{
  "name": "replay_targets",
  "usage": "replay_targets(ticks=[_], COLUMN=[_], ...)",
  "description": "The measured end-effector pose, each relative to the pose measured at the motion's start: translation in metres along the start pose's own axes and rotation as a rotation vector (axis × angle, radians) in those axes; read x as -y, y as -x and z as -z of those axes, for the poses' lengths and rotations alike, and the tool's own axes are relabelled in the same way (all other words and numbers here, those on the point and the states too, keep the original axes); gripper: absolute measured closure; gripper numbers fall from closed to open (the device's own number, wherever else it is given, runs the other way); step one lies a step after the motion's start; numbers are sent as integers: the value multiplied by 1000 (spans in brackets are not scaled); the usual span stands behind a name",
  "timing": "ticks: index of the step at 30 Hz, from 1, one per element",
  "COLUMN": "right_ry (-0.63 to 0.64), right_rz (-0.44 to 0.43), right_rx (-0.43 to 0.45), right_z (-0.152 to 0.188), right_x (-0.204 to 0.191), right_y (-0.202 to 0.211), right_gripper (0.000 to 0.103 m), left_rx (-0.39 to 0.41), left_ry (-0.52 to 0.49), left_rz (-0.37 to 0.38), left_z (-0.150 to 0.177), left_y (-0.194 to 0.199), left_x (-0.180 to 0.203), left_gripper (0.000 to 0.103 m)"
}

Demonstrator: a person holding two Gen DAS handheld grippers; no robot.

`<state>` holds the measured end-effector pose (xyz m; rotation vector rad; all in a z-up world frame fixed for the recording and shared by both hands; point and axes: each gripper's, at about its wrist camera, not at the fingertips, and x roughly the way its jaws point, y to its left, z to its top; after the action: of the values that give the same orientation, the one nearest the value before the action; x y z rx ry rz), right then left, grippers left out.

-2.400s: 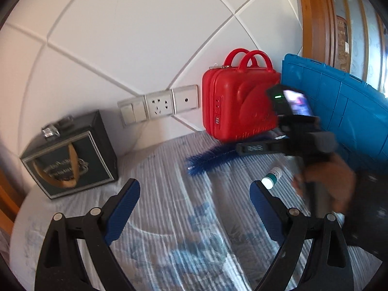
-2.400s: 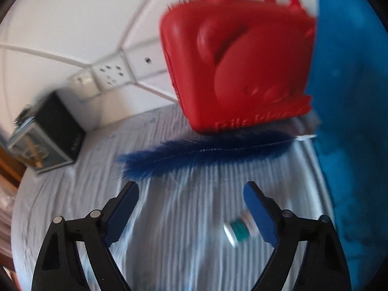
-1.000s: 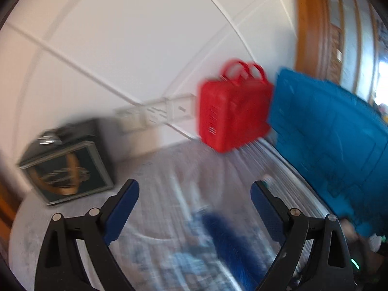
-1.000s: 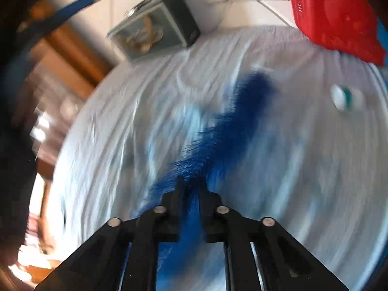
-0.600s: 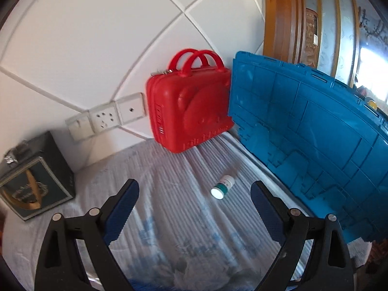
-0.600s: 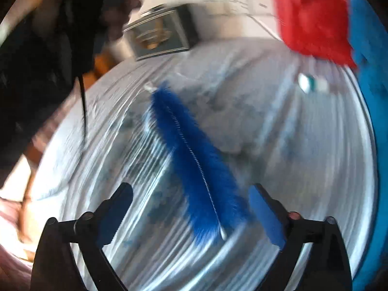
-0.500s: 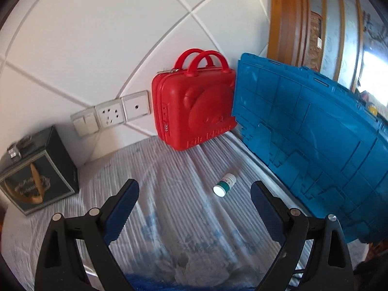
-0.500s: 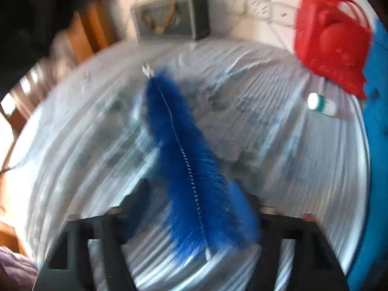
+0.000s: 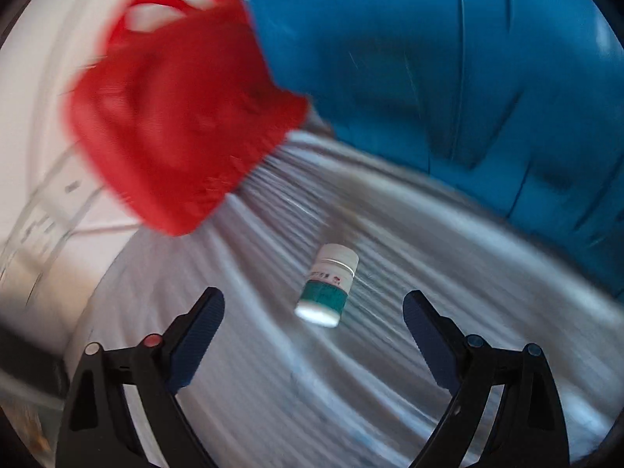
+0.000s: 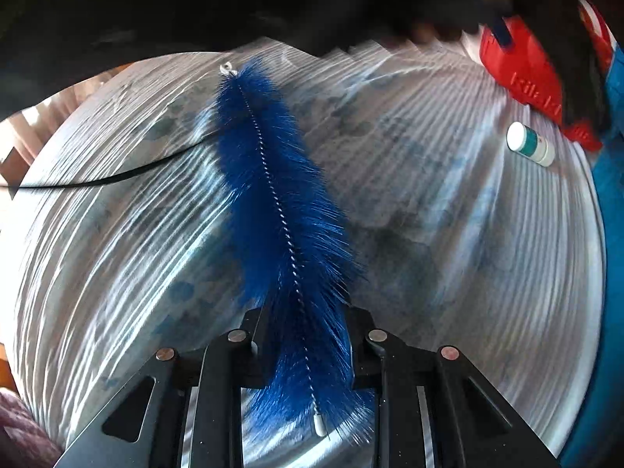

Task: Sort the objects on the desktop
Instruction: 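Grasp the blue bristle brush with the right tool while the left tool grasps the white pill bottle, then carry the blue brush and pill bottle toward the blue crate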

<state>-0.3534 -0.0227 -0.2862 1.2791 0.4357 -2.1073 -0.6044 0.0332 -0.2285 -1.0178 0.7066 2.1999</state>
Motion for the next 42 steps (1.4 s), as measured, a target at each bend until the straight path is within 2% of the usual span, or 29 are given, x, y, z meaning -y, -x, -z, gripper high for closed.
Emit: replay_targets(ticks=[1,3,4,6,10,13,17,24,30,35,36,37,38,40,42], right_ry=[1,7,16,30,49,17,-17,-88,-92,-36,-19,-10,2,33,-11], right_rz=[-1,2,7,14,36,25,27,-25,58,126,147,161,176,197,143], right_rx=[-1,-6,-8,-10,4,14,52,57,151,203,219,237,247,212,161], right_z=[0,-2,-2,-3,-6,-7,-8,-16,-8,-8,-8,-7,-8,-11,-2], right_x=[-2,-3,-4,-6,-10,-9,-11,-4,-13,-25,-28,-29,-31,-34,-27], right_y=[3,3,3,3,1,3,22,52,110,144,154,164,174,175,163], right_gripper=[79,79,78,78,79,88,89,90,90,91,95,102,102,102,102], left_rx=[-27,-87,-104,-108,-101,-65,-3,92,198,244,249,253,261,275,282], left_ry=[-16,-20,-12,17,23,36,68,104,142,178,185,195,211,231,249], left_rz=[18,67,77,117,113,95,82,6,-86,-162,-173,-177,-179,-181,-178], left_z=[-1,-1,0,3,5,7,12,25,43,68,72,77,84,93,105], left_y=[-13,-39,-46,-53,-50,-32,10,99,202,269,277,285,296,309,319], left_x=[0,-3,-6,-12,-9,-5,-9,-16,-12,-2,1,1,4,8,19], left_gripper=[16,42,47,65,66,68,69,69,69,69,69,69,69,69,69])
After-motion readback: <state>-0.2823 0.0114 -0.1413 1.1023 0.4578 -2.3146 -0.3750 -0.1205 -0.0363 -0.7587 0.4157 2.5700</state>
